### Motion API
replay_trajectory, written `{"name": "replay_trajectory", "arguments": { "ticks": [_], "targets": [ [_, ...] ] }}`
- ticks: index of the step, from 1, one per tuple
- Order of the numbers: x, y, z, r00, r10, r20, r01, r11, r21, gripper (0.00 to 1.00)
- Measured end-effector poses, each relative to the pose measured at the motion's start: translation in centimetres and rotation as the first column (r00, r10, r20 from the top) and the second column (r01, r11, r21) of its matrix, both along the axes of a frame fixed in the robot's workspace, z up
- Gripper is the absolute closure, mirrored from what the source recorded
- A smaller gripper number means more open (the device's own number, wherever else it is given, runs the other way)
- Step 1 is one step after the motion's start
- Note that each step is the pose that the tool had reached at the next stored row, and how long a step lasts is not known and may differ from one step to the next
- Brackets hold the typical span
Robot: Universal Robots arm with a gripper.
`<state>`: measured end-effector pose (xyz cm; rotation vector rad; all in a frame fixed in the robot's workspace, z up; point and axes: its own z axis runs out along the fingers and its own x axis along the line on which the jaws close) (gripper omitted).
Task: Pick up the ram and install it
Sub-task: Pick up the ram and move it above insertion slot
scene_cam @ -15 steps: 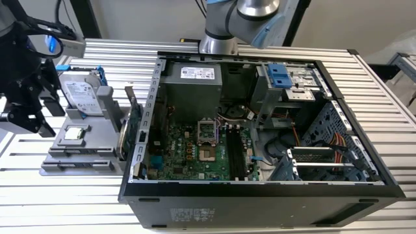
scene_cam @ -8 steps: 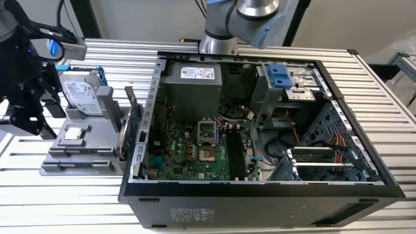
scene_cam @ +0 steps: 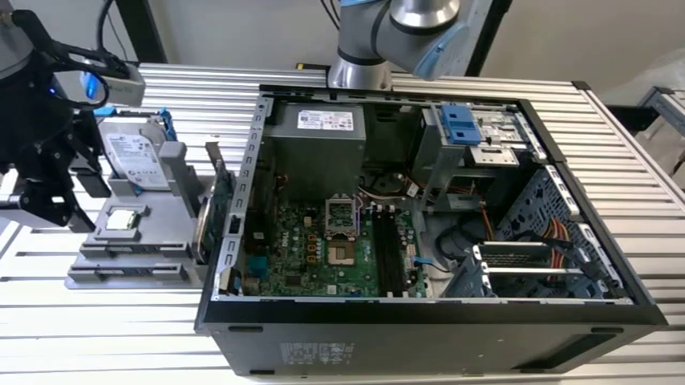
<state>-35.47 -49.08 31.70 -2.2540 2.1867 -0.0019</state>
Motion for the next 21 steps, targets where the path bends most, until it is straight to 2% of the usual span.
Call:
{"name": "replay_trajectory", "arguments": {
  "ticks": [5,10,14,21],
  "targets": [
    [0.00,0.00,-0.39,1.0000,0.000,0.0000,0.000,1.0000,-0.0011,0.00],
    [0.00,0.00,-0.78,1.0000,0.000,-0.0027,0.000,0.9999,-0.0109,0.00],
    [-0.01,0.00,-1.06,1.0000,0.000,-0.0029,0.000,0.9999,-0.0117,0.00],
    [0.00,0.00,-1.14,1.0000,0.000,-0.0027,0.000,0.9999,-0.0115,0.00]
  ]
}}
